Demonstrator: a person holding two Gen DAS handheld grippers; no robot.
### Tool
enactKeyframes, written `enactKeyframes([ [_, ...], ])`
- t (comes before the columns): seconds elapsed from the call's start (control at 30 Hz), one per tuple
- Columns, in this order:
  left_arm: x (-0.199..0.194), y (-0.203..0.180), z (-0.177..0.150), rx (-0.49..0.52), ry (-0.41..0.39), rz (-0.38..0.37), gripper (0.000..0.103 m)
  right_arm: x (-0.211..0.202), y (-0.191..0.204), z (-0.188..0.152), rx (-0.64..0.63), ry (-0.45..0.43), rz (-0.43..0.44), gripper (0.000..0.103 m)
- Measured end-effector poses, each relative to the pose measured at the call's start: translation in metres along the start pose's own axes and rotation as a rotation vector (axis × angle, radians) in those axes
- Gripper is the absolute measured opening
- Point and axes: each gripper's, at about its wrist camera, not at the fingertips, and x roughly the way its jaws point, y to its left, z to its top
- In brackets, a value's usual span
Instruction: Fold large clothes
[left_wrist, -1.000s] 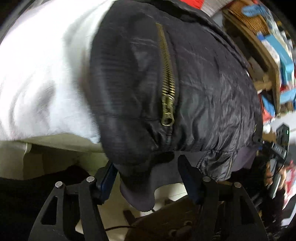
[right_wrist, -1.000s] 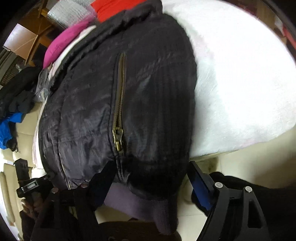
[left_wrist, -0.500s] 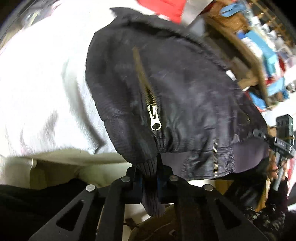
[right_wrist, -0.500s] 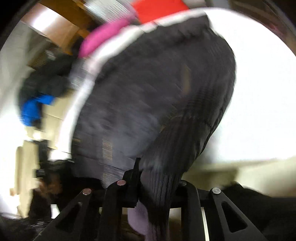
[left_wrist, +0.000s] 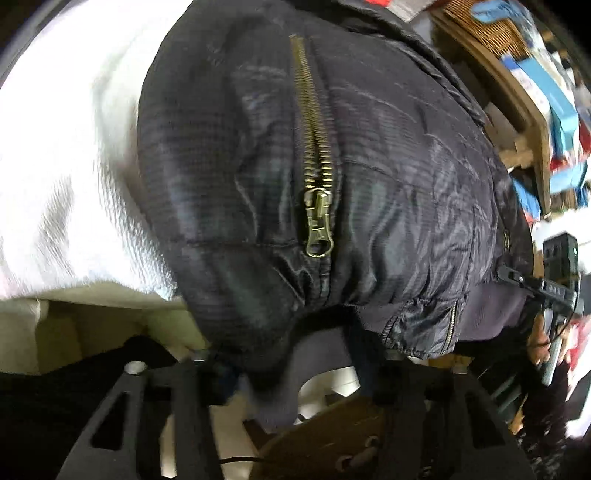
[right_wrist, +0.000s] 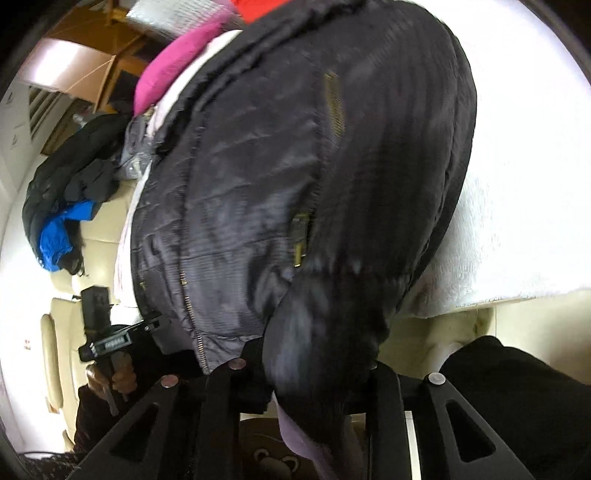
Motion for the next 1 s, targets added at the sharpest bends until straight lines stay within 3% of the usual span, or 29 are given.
enactKeyframes([
  [0.03, -0.001, 0.0, 0.0, -0.002, -0.003, 0.003, 0.024, 0.005, 0.0, 0.0, 0.002, 0.014, -0.009, 0.032],
  [0.1, -0.009, 0.003, 0.0, -0.009, -0.013, -0.009, 0.016, 0.013, 0.01, 0.001, -0.044, 0.002, -0.021, 0.032],
  [0.2, -0.031, -0.011, -0.006, 0.038, -0.026, -0.028, 0.013, -0.005, 0.024, -0.002, -0.098, -0.04, -0.009, 0.022],
  [0.3, -0.067, -0.026, -0.002, 0.123, -0.068, -0.094, 0.013, -0.042, 0.044, 0.003, -0.157, -0.127, 0.026, 0.021],
  [0.5, -0.142, -0.05, 0.048, 0.21, -0.245, -0.171, 0.01, -0.108, 0.087, 0.042, -0.274, -0.334, 0.044, 0.021],
  [0.63, -0.172, -0.068, 0.111, 0.205, -0.347, -0.178, 0.009, -0.136, 0.106, 0.091, -0.291, -0.458, 0.049, 0.021],
  [0.77, -0.19, -0.071, 0.211, 0.165, -0.44, -0.171, 0.009, -0.15, 0.112, 0.173, -0.22, -0.552, 0.09, 0.02],
  [0.9, -0.182, -0.063, 0.305, 0.097, -0.494, -0.168, 0.009, -0.141, 0.11, 0.273, -0.126, -0.627, 0.098, 0.02],
  [1.0, -0.151, -0.056, 0.377, 0.061, -0.491, -0.136, 0.009, -0.114, 0.102, 0.338, -0.059, -0.644, 0.082, 0.02],
])
